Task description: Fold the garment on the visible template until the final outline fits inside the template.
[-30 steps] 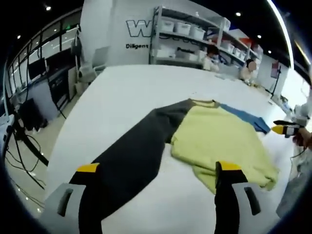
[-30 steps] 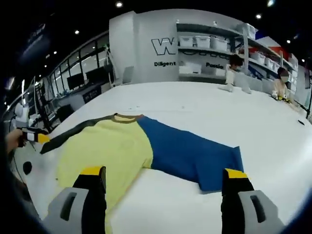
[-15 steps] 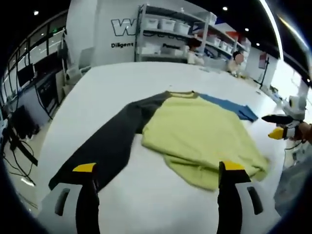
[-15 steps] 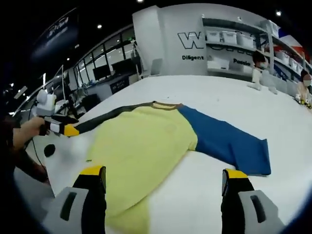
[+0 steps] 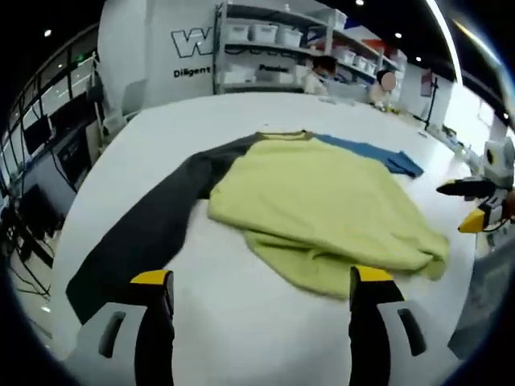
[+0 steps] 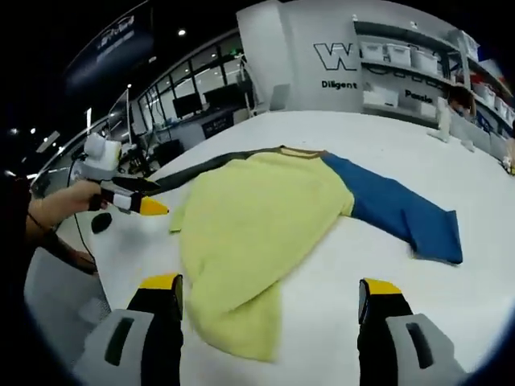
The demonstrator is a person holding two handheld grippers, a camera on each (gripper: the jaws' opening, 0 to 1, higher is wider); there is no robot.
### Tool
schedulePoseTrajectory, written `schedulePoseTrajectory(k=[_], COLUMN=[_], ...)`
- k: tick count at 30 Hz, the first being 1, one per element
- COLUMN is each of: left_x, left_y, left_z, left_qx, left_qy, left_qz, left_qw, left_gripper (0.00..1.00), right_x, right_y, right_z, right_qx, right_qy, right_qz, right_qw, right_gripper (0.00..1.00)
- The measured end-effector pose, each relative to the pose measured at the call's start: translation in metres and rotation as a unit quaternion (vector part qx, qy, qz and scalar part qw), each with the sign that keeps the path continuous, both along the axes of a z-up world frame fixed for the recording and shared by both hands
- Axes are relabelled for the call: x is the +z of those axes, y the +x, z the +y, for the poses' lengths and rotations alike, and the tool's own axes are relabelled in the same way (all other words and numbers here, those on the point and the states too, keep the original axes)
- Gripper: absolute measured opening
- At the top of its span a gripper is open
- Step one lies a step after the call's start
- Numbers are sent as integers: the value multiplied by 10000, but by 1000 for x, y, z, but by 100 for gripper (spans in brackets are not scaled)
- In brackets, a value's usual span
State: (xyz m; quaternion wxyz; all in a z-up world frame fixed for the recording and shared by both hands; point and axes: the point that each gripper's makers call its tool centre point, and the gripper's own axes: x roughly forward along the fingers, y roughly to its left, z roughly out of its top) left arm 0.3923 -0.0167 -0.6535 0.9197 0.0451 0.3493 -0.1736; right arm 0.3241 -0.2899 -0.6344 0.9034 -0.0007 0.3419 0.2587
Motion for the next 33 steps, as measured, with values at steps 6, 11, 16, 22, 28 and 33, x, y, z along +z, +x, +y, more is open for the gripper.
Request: schedulePoseTrajectory(k=[6,11,16,22,28,33], left_x=[-2,-8,-17,-16,-17,-19], left_y=[3,2,-4,-3,-8,-9], left_z=[-17,-26,-35,-37,-39,-31], left_qx=[87,5,-52,-122,-131,-125], left_qy=[-557,-547,-525,-323,-183,293], left_qz=[-184,-126,61,0,11,61], left_qw=[9982,9984,9986,9994,9997,9995], left_gripper=[73,60,53,39,26,16], right_x=[-13,-21,-25,-30,-38,-41], right_y=[-9,-12,-12,-12,-15,-15], right_z=[-6,-14,-16,-17,-15,-13], right_qx=[16,64,204,144,136,169], right_qy=[-35,-410,-809,-853,-975,-1089], right_qz=[131,77,-56,70,201,250], right_qw=[9999,9991,9965,9962,9949,9936], right_gripper=[77,66,55,47,39,30])
